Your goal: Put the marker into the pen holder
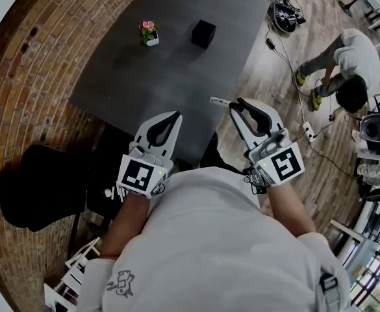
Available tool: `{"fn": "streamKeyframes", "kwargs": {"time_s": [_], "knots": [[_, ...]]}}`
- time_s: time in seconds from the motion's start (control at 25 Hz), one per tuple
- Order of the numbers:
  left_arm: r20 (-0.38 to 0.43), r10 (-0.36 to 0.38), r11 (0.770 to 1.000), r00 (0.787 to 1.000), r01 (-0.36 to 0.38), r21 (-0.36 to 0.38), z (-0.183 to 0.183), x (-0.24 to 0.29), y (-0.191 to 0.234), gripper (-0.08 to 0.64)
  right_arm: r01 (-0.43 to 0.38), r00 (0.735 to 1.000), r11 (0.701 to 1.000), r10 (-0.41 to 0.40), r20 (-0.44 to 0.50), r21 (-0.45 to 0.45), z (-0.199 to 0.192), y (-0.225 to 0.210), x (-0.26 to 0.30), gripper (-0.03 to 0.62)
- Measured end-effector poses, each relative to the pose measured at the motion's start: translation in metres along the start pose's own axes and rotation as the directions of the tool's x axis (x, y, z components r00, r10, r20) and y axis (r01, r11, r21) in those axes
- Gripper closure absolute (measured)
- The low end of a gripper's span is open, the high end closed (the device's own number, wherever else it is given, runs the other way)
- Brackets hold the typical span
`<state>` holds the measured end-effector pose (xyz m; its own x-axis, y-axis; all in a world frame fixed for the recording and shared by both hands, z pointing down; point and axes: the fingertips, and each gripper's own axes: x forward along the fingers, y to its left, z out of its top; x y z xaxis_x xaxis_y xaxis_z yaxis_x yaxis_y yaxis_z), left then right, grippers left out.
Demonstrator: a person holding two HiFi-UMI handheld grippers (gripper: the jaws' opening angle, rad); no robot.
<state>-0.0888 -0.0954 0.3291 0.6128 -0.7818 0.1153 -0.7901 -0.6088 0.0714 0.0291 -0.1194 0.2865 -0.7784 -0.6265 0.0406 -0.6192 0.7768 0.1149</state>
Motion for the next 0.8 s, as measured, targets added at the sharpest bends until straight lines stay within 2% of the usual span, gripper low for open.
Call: {"fn": "streamKeyframes", "kwargs": {"time_s": [0.36, 0.8], "knots": [[-0.047, 0.081, 0.994, 0.996, -0.085, -0.069, -0.015, 0.050, 0.036, 0.549, -0.063, 0.998, 0.997, 0.064, -0.028, 0.039, -0.017, -0.063, 0.043, 0.508], [-0.102, 0.164, 0.981, 0.981, -0.173, -0.092, -0.036, 0.116, 0.080, 0.549, -0.102, 0.993, 0.993, 0.106, -0.052, 0.065, -0.057, -0.150, 0.100, 0.508]]}}
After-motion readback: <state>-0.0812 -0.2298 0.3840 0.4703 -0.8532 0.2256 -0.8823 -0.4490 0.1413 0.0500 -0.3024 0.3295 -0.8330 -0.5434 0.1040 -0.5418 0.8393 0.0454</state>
